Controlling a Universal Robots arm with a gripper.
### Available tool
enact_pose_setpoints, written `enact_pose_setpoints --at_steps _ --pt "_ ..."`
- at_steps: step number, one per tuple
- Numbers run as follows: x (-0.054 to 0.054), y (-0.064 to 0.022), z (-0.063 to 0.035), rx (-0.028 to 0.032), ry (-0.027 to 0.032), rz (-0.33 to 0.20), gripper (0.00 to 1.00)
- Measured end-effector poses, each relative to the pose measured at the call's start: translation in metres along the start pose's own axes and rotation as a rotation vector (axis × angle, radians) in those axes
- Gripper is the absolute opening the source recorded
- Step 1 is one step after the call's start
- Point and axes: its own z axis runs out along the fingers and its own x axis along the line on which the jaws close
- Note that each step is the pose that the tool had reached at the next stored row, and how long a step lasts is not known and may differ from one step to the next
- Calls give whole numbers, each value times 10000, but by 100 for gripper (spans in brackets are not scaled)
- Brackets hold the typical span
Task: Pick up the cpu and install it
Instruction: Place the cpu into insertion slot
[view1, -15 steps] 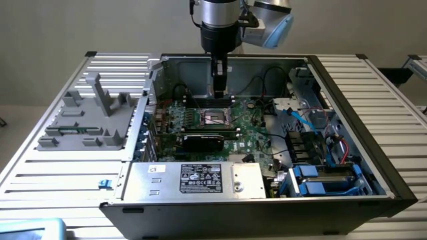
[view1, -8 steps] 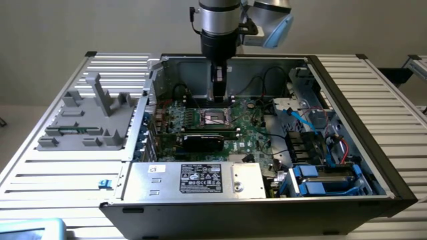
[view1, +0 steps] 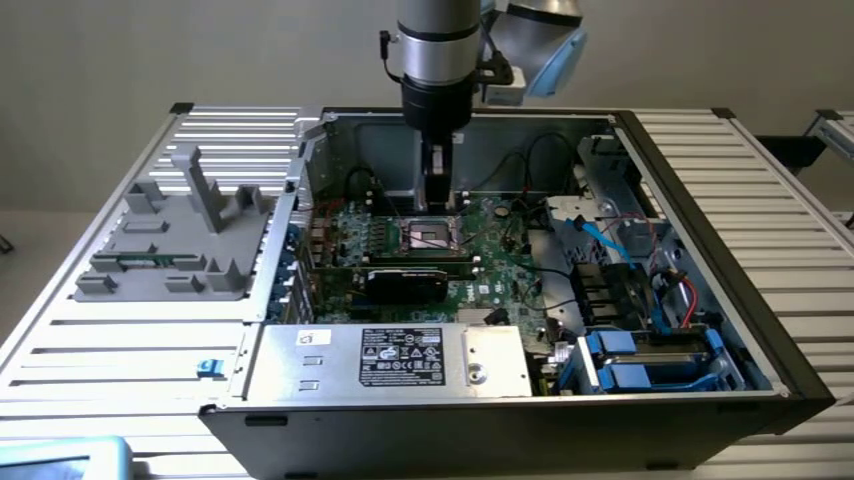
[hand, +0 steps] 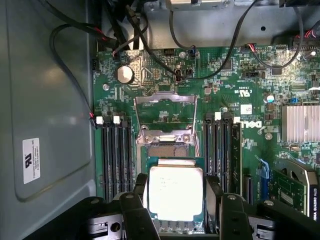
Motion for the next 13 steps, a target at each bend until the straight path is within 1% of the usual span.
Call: enact_pose_setpoints --at_steps 7,11,13 --pt "-12 -5 128 -3 -1 44 55" --pt "-17 -38 198 -3 -2 44 55" --pt "-19 -54 225 -26 1 28 55"
